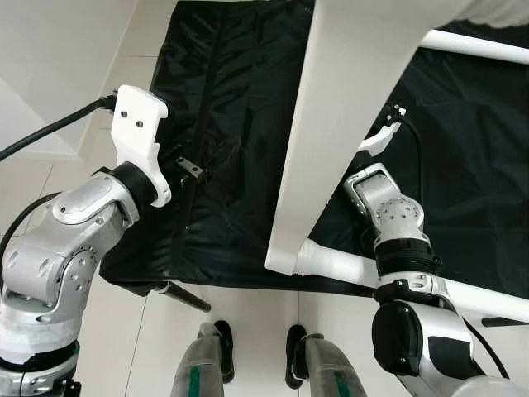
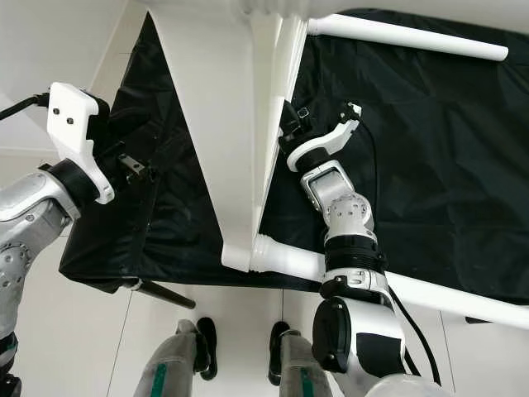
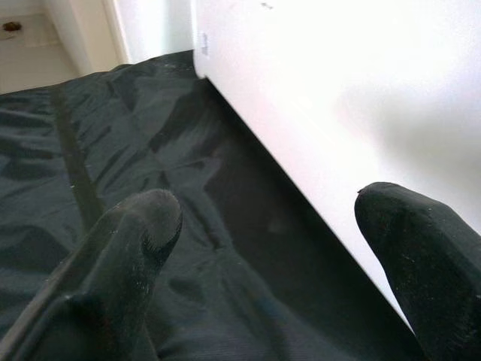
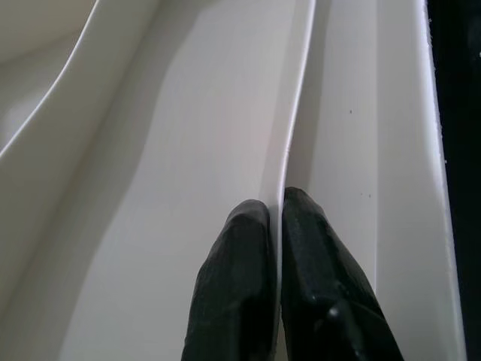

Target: Building children table

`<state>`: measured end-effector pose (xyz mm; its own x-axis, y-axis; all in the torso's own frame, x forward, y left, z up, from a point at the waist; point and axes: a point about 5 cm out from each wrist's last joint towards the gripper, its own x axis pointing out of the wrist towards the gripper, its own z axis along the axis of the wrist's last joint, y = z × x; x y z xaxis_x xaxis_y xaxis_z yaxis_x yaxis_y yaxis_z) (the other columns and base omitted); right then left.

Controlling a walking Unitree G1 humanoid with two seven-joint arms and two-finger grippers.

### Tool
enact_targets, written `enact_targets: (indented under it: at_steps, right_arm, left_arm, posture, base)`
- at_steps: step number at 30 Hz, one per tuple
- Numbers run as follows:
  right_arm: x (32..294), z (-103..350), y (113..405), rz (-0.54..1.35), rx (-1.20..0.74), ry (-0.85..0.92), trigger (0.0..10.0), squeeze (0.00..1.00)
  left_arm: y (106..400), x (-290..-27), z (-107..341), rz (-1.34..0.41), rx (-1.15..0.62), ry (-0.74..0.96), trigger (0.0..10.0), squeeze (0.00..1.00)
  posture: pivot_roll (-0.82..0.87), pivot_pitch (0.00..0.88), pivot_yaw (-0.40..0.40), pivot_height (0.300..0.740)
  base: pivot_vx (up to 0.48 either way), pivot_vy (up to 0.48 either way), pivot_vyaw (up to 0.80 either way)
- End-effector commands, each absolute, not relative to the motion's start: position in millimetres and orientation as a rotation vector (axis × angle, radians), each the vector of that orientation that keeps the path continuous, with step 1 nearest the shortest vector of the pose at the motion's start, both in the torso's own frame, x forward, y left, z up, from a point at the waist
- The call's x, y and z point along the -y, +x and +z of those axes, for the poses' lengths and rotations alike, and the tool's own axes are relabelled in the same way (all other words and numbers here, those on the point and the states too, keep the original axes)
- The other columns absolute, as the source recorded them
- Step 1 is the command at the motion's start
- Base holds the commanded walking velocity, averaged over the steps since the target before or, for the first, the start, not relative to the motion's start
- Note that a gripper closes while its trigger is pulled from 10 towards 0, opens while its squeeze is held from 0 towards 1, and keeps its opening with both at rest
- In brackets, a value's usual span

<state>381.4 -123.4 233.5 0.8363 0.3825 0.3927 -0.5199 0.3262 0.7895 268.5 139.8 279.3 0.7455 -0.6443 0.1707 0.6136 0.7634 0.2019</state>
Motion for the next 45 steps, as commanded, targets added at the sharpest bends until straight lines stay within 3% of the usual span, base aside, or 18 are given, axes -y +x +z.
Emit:
enact_targets:
  at_steps: [1, 2, 3, 6, 7, 11, 12, 13, 14, 15, 19, 20, 36, 37, 38, 39, 45]
  right_arm:
    - [116, 221, 383, 0.600, 0.086, 1.112, 10.0, 0.00]
    - [117, 221, 384, 0.607, 0.090, 1.128, 3.0, 0.00]
    - [118, 222, 386, 0.616, 0.094, 1.137, 2.5, 0.00]
    - [118, 222, 387, 0.622, 0.094, 1.142, 2.5, 0.00]
    - [118, 222, 389, 0.624, 0.087, 1.146, 10.0, 0.00]
    - [117, 223, 391, 0.635, 0.087, 1.157, 10.0, 0.00]
    - [117, 223, 392, 0.642, 0.088, 1.162, 1.1, 0.00]
    - [117, 223, 392, 0.642, 0.088, 1.162, 1.1, 0.00]
    - [118, 226, 394, 0.653, 0.103, 1.178, 2.0, 0.00]
    - [119, 229, 396, 0.660, 0.115, 1.183, 0.0, 0.00]
    - [119, 231, 397, 0.664, 0.123, 1.184, 0.0, 0.00]
    - [124, 238, 402, 0.653, 0.138, 1.200, 10.0, 0.00]
    - [148, 268, 416, 0.602, 0.185, 1.169, 10.0, 0.00]
    - [150, 270, 416, 0.602, 0.205, 1.167, 10.0, 0.76]
    - [150, 270, 416, 0.602, 0.205, 1.167, 10.0, 0.76]
    - [152, 272, 416, 0.617, 0.230, 1.169, 10.0, 1.00]
    - [154, 273, 412, 0.679, 0.306, 1.102, 10.0, 1.00]
  left_arm:
    - [265, -141, 281, -0.682, 0.238, 0.140, 10.0, 0.00]
    - [265, -141, 281, -0.682, 0.236, 0.139, 10.0, 0.00]
    - [265, -140, 282, -0.682, 0.236, 0.139, 10.0, 0.00]
    - [265, -140, 282, -0.682, 0.235, 0.137, 10.0, 0.00]
    - [265, -140, 282, -0.682, 0.234, 0.137, 10.0, 0.00]
    - [264, -140, 282, -0.683, 0.234, 0.136, 10.0, 0.00]
    - [264, -140, 283, -0.684, 0.235, 0.135, 10.0, 0.00]
    - [264, -140, 283, -0.684, 0.235, 0.135, 10.0, 0.00]
    - [264, -140, 283, -0.683, 0.233, 0.135, 10.0, 0.00]
    - [264, -139, 283, -0.684, 0.232, 0.132, 10.0, 0.00]
    - [264, -139, 283, -0.684, 0.231, 0.130, 10.0, 0.00]
    - [263, -138, 283, -0.684, 0.229, 0.124, 10.0, 0.00]
    - [263, -135, 284, -0.687, 0.224, 0.106, 10.0, 0.00]
    - [263, -135, 283, -0.688, 0.222, 0.103, 10.0, 0.00]
    - [263, -135, 283, -0.688, 0.222, 0.103, 10.0, 0.00]
    - [263, -134, 283, -0.689, 0.221, 0.103, 10.0, 0.00]
    - [263, -133, 282, -0.688, 0.218, 0.096, 10.0, 0.00]
  posture:
    - [0.08, 0.240, 0.039, 0.740]
    - [0.08, 0.240, 0.039, 0.740]
    - [0.08, 0.240, 0.039, 0.740]
    - [0.08, 0.240, 0.039, 0.740]
    - [0.08, 0.243, 0.044, 0.740]
    - [0.08, 0.243, 0.044, 0.740]
    - [0.09, 0.242, 0.045, 0.740]
    - [0.09, 0.242, 0.045, 0.740]
    - [0.09, 0.242, 0.045, 0.740]
    - [0.09, 0.242, 0.045, 0.740]
    - [0.09, 0.245, 0.048, 0.740]
    - [0.09, 0.247, 0.054, 0.740]
    - [0.09, 0.247, 0.060, 0.740]
    - [0.09, 0.247, 0.060, 0.740]
    - [0.09, 0.247, 0.060, 0.740]
    - [0.09, 0.249, 0.059, 0.740]
    - [0.09, 0.248, 0.061, 0.740]
  base:
    - [0.000, 0.000, 0.00]
    - [0.000, 0.000, 0.00]
    - [0.000, 0.000, 0.00]
    - [0.000, 0.000, 0.00]
    - [0.000, 0.000, 0.00]
    - [0.000, 0.000, 0.00]
    - [0.000, 0.000, 0.00]
    - [0.000, 0.000, 0.00]
    - [0.000, 0.000, 0.00]
    - [0.000, 0.000, 0.00]
    - [0.000, 0.000, 0.00]
    - [0.000, 0.000, 0.00]
    - [0.000, 0.000, 0.00]
    - [0.000, 0.000, 0.00]
    - [0.000, 0.000, 0.00]
    - [0.000, 0.000, 0.00]
    - [0.000, 0.000, 0.00]
